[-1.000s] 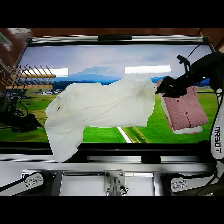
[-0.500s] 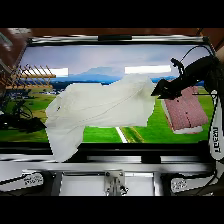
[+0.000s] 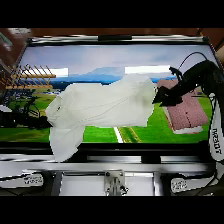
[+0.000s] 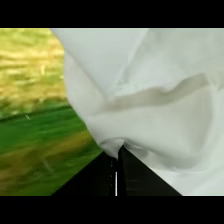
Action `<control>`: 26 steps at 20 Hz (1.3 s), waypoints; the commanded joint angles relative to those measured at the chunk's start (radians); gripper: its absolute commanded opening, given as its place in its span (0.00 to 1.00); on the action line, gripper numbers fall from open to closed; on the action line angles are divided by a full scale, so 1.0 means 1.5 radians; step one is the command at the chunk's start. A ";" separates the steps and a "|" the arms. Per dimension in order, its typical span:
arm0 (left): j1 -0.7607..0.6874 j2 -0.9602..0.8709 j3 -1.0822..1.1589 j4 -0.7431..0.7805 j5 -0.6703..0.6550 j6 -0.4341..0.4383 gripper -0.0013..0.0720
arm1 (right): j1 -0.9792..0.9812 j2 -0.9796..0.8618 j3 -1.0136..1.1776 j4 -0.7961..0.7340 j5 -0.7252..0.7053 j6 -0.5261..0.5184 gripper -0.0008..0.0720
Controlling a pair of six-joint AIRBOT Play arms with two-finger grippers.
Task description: Fold the shirts.
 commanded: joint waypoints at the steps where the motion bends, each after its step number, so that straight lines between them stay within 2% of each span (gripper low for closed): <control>1: -0.004 0.002 0.025 -0.015 -0.052 0.002 0.06 | 0.010 0.045 -0.145 0.006 0.038 -0.004 0.75; 5: -0.004 0.025 0.031 -0.017 -0.082 0.002 0.06 | 0.013 0.102 -0.311 0.002 0.207 0.002 0.75; 12: -0.004 0.066 0.031 -0.027 -0.092 -0.011 0.06 | 0.075 0.078 -0.346 0.037 0.356 0.023 0.75; 13: -0.004 0.067 0.031 -0.027 -0.092 -0.016 0.06 | 0.077 0.069 -0.346 0.040 0.364 0.029 0.68; 14: -0.004 0.069 0.031 -0.027 -0.093 -0.016 0.06 | 0.077 0.062 -0.346 0.051 0.369 0.031 0.49; 16: -0.004 0.074 0.031 -0.027 -0.093 -0.016 0.06 | 0.077 0.057 -0.346 0.074 0.383 0.032 0.38; 17: -0.004 0.075 0.031 -0.027 -0.093 -0.016 0.06 | 0.077 0.057 -0.344 0.078 0.389 0.033 0.19; 18: -0.004 0.077 0.031 -0.027 -0.093 -0.019 0.06 | 0.076 0.058 -0.338 0.078 0.392 0.031 0.10; 22: -0.004 0.089 0.031 -0.027 -0.107 -0.021 0.06 | 0.076 0.058 -0.299 0.075 0.440 0.024 0.08; 26: -0.004 0.100 0.031 -0.027 -0.122 -0.022 0.06 | 0.076 0.050 -0.296 0.082 0.502 0.060 0.10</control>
